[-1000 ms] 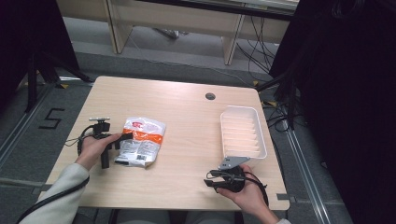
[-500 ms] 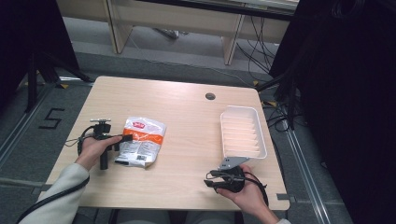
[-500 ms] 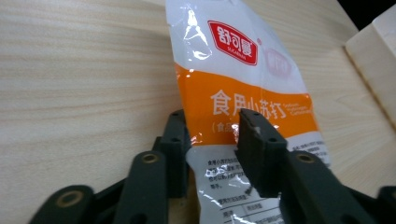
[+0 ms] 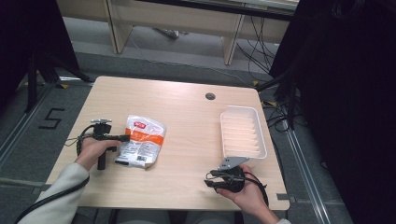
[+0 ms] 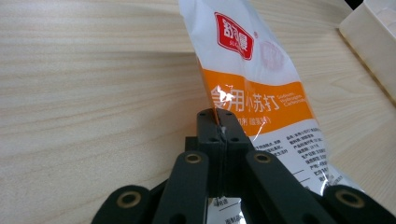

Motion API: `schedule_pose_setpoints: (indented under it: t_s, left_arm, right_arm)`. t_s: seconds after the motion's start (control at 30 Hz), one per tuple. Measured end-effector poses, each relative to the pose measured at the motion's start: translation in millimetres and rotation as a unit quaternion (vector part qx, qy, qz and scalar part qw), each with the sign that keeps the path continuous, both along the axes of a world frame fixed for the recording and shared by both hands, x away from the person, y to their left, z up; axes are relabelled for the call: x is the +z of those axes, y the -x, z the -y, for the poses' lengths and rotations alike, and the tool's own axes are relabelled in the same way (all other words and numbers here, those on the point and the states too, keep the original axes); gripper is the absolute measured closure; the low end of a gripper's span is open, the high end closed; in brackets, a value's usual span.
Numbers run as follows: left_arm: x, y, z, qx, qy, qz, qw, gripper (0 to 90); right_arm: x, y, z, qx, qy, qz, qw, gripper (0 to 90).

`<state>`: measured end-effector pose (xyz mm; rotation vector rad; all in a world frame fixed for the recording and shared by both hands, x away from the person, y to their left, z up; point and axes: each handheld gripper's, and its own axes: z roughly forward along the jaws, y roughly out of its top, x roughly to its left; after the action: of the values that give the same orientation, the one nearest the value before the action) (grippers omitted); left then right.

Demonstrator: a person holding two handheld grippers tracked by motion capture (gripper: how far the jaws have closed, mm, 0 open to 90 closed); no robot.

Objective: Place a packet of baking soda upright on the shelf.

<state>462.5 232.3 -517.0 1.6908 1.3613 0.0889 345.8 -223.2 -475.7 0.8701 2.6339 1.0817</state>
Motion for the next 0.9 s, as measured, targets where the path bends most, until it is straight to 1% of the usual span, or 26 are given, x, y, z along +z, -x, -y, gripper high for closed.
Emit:
schedule_pose_setpoints:
  t_s: [0.03, 0.07, 0.13, 0.17, 0.2, 0.23, 0.27, 0.3, 0.33, 0.37, 0.43, 0.47, 0.5, 0.53, 0.57, 0.6, 0.63, 0.67, 0.7, 0.73, 0.77, 0.8, 0.87, 0.9]
  left_arm:
    - [0.4, 0.4, -0.5, 0.002, 0.003, 0.001, 1.0000, 89.1]
    - [0.7, 0.6, -0.8, 0.002, 0.009, 0.002, 1.0000, 89.2]
    - [1.7, 1.6, -1.4, 0.002, 0.012, 0.006, 0.9999, 89.3]
    - [2.2, 1.9, -2.0, -0.001, 0.015, 0.008, 0.9999, 89.4]
    - [2.2, 1.9, -2.0, -0.001, 0.015, 0.008, 0.9999, 89.4]
    - [3.8, 3.3, -2.5, 0.000, 0.022, 0.012, 0.9997, 89.5]
    - [4.9, 4.1, -2.8, -0.001, 0.026, 0.015, 0.9996, 89.5]
    - [6.2, 5.1, -3.3, -0.003, 0.030, 0.017, 0.9994, 89.6]
    - [7.6, 6.1, -3.6, -0.004, 0.037, 0.020, 0.9991, 89.6]
    - [9.4, 7.3, -3.8, -0.004, 0.041, 0.022, 0.9989, 89.7]
    - [13.6, 10.6, -4.2, -0.006, 0.050, 0.027, 0.9984, 89.7]
    - [13.6, 10.6, -4.2, -0.006, 0.050, 0.027, 0.9984, 89.7]
    - [18.3, 14.7, -4.8, -0.013, 0.060, 0.031, 0.9976, 89.8]
    - [21.1, 16.9, -4.5, -0.015, 0.065, 0.032, 0.9973, 89.8]
    - [23.4, 19.1, -3.9, -0.017, 0.068, 0.036, 0.9969, 89.8]
    - [25.3, 21.2, -4.6, -0.026, 0.063, 0.041, 0.9968, 89.8]
    - [27.5, 23.2, -1.8, -0.022, 0.072, 0.045, 0.9962, 89.8]
    - [29.1, 25.1, -1.4, -0.030, 0.070, 0.051, 0.9958, 89.8]
    - [31.4, 27.1, -0.1, -0.035, 0.067, 0.054, 0.9957, 89.8]
    - [32.9, 29.0, 2.7, -0.034, 0.075, 0.061, 0.9947, 89.8]
    - [34.5, 30.9, 3.9, -0.042, 0.078, 0.067, 0.9938, 89.8]
    - [36.7, 33.6, 5.6, -0.045, 0.076, 0.070, 0.9936, 89.8]
    - [40.4, 39.2, 8.1, -0.054, 0.078, 0.081, 0.9922, 89.8]
    - [42.2, 42.4, 9.3, -0.058, 0.080, 0.085, 0.9915, 89.8]
  right_arm:
    - [0.1, 0.0, 0.0, 0.000, 0.000, 0.001, 1.0000, 54.9]
    - [0.0, 1.3, -0.8, -0.005, -0.003, -0.004, 1.0000, 54.9]
    - [0.1, 1.3, -0.7, -0.005, -0.002, -0.004, 1.0000, 54.9]
    - [2.8, 1.0, 1.1, 0.002, 0.011, -0.014, 0.9998, 54.9]
    - [2.8, 1.0, 1.1, 0.002, 0.011, -0.014, 0.9998, 54.9]
    - [0.5, 0.1, 0.6, 0.000, 0.003, -0.002, 1.0000, 54.9]
    - [0.7, 1.2, 0.0, -0.003, -0.001, -0.009, 1.0000, 55.0]
    - [1.8, 0.3, 1.0, 0.000, 0.000, -0.010, 0.9999, 55.0]
    - [3.4, -0.2, 2.2, 0.003, 0.011, -0.012, 0.9999, 55.0]
    - [0.3, -0.5, 1.0, -0.002, -0.002, 0.002, 1.0000, 55.0]
    - [1.2, -0.9, 1.8, 0.000, 0.003, 0.000, 1.0000, 55.0]
    - [1.2, -0.9, 1.8, 0.000, 0.003, 0.000, 1.0000, 55.0]
    - [1.4, 0.4, 1.0, -0.004, 0.002, -0.006, 1.0000, 55.0]
    - [3.8, -1.1, 3.0, 0.004, 0.012, -0.008, 0.9999, 55.0]
    - [0.4, -1.1, 1.0, -0.003, -0.006, 0.007, 1.0000, 55.0]
    - [1.5, -0.6, 0.8, -0.004, -0.003, 0.001, 1.0000, 55.1]
    - [3.3, -1.4, 1.2, -0.002, 0.002, -0.001, 1.0000, 55.1]
    - [6.2, -1.5, 2.2, 0.002, 0.011, -0.010, 0.9999, 55.2]
    - [3.9, -1.1, 0.2, -0.004, -0.005, -0.001, 1.0000, 55.2]
    - [5.8, -2.5, 1.1, 0.000, 0.002, 0.003, 1.0000, 55.2]
    - [7.1, -1.3, -0.1, -0.005, -0.002, -0.003, 1.0000, 55.1]
    - [8.6, -3.0, 0.8, 0.001, 0.001, 0.005, 1.0000, 55.1]
    - [11.8, -3.6, 0.7, 0.002, 0.000, 0.010, 1.0000, 55.1]
    - [14.7, -4.6, 1.5, 0.007, 0.005, 0.010, 0.9999, 55.2]
